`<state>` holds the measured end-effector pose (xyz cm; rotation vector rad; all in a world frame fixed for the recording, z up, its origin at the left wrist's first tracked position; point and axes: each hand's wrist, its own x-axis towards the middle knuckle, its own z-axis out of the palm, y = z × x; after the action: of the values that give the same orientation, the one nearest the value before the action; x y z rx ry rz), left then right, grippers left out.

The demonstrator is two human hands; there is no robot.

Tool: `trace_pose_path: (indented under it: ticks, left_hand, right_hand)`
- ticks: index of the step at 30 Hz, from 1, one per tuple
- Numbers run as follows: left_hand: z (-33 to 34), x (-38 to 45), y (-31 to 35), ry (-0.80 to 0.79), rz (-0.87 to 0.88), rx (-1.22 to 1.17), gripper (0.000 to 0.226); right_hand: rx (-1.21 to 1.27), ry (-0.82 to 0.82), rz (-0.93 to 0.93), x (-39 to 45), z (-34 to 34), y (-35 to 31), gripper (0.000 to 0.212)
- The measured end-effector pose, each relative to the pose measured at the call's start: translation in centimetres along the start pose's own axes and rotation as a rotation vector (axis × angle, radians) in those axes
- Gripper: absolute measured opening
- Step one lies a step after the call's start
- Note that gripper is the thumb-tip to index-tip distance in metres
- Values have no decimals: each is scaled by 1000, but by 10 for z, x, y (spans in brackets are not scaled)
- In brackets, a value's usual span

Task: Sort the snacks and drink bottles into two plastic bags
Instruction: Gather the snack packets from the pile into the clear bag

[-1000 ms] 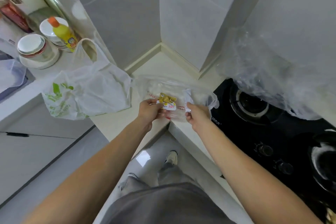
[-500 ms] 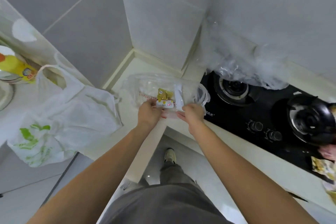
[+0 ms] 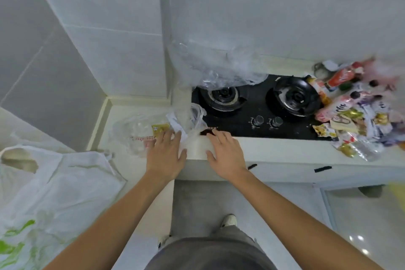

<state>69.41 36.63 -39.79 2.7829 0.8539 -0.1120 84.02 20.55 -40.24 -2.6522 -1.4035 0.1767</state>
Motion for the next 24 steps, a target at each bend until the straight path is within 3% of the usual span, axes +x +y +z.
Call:
trace_pose_path:
  ticks: [6, 12, 19, 24]
  left_hand:
    - [8, 13, 102, 30, 205, 13, 63]
    - [31, 31, 252, 22, 357, 14, 62]
    - [59, 46, 419, -30, 436, 26, 58]
    - [70, 68, 500, -56, 491, -7, 56]
  right_hand:
    - [43, 59, 189, -62, -27, 87, 58]
    - [54, 84, 325, -126, -50, 217, 59]
    - [93, 86, 471, -196, -72, 374, 58]
    - [103, 95, 558, -211, -81, 456, 56]
